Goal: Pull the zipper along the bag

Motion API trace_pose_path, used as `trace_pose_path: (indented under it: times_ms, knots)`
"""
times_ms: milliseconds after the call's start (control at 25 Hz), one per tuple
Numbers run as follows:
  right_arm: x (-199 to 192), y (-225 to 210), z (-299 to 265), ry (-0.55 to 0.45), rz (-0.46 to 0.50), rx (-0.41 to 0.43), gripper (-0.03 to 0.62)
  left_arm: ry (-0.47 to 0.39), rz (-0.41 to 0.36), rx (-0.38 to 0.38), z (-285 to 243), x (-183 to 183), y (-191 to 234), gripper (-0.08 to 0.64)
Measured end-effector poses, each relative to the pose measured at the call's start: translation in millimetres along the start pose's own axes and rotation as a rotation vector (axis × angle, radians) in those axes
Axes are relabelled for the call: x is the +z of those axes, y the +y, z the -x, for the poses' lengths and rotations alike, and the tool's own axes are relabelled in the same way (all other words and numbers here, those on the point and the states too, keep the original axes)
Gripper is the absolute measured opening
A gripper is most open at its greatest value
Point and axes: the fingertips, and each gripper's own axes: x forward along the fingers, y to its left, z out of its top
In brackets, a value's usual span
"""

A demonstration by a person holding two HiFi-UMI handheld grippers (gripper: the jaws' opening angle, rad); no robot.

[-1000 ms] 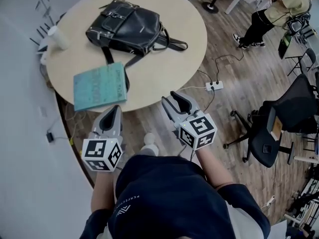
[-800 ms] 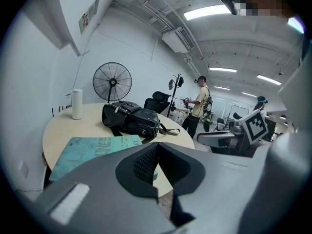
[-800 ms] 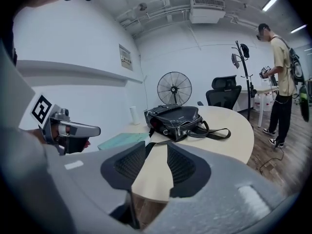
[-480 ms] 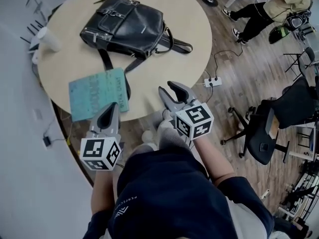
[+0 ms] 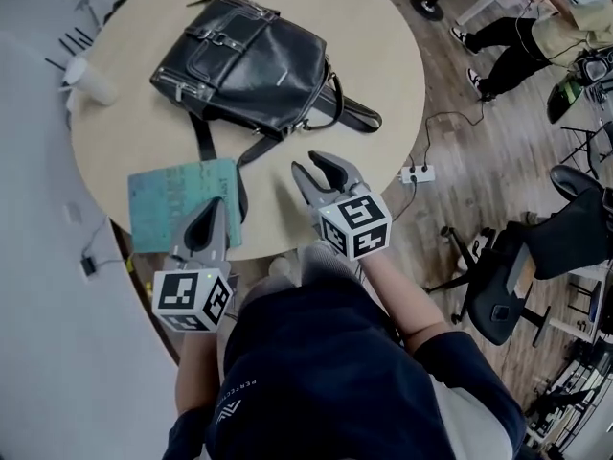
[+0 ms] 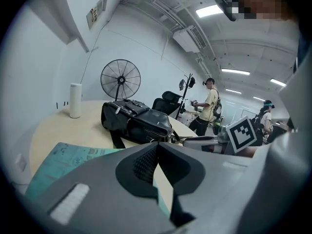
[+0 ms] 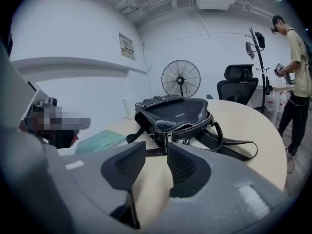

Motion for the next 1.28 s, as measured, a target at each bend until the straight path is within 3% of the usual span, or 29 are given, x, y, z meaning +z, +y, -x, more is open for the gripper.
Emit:
trace_pose_path:
  times_ms: [480,960,1280]
  knots:
    - [-0.2,-20.2,-55.0,0.047,0.018,0.039,0.135,0.035,0.036,0.074,-49.5,10.4,4.1,0.018]
    - [0.0,-21.5,-72.5,0.022,0.047,-0.003,0.144,0.047,0.033,0.12,-66.2,14.0,10.5,0.018]
    - [3.6,-24.9,-77.1,0.009,0.078,-0.011,0.1,0.064,0.047,0.149,-65.9,7.1,15.0,0.018]
